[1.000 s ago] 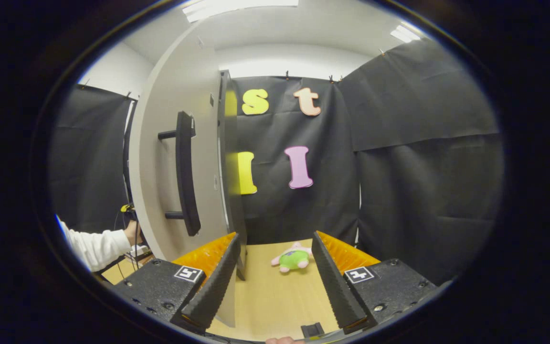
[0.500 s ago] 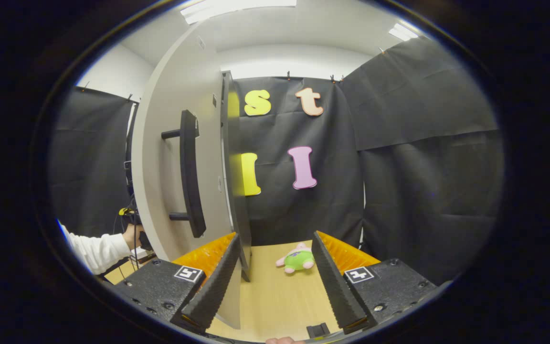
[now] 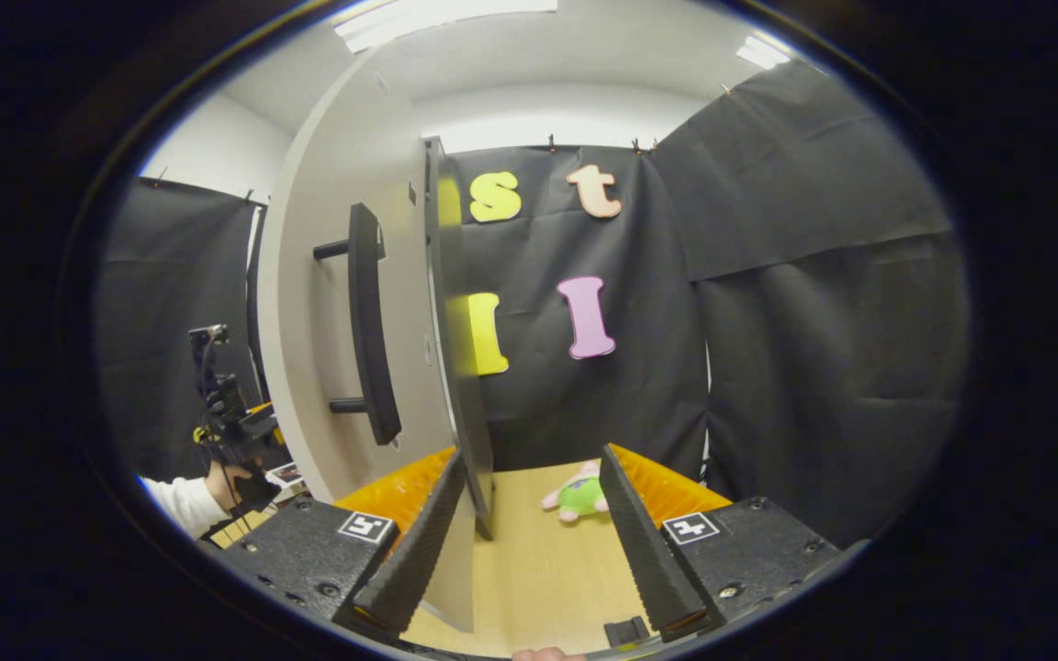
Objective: Open the cabinet door with the right hand, grasp the bottle in the cabinet with the left hand and place it on the coaster, then close the cabinet door with the right hand.
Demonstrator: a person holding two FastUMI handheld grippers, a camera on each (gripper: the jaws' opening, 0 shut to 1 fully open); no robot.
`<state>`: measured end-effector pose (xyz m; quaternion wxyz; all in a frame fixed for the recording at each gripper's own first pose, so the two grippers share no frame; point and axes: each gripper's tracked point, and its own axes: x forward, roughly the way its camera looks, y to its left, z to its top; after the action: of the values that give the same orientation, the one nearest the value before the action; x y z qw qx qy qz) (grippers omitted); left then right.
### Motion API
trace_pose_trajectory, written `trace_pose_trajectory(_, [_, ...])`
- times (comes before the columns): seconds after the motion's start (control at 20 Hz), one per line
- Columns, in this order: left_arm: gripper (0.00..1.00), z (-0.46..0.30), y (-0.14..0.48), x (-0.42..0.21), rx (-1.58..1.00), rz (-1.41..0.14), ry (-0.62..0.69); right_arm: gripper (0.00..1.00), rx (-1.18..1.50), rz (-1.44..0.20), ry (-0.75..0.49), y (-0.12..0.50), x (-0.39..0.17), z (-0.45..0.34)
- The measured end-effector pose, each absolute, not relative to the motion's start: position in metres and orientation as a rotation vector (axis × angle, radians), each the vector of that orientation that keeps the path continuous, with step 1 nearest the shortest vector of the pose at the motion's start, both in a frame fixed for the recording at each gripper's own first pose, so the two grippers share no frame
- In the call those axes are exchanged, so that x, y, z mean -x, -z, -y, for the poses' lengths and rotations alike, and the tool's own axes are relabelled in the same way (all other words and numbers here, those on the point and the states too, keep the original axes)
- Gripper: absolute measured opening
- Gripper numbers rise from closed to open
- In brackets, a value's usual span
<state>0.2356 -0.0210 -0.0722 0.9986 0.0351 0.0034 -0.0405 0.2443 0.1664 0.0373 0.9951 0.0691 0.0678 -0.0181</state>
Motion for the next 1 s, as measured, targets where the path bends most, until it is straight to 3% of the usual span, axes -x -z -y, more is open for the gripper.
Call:
trace_pose_trajectory(0.55, [0.75,-0.036,0.184,-0.136,-0.123,-0.111,-0.091,0.91,-0.143,-0.129,0.032,-0.042,-0.243,-0.166])
trace_pose_trajectory(1.0, [0.75,-0.062,0.265,-0.098,-0.105,-0.176,-0.184,0.9,-0.145,-0.143,0.067,-0.042,-0.239,-0.165])
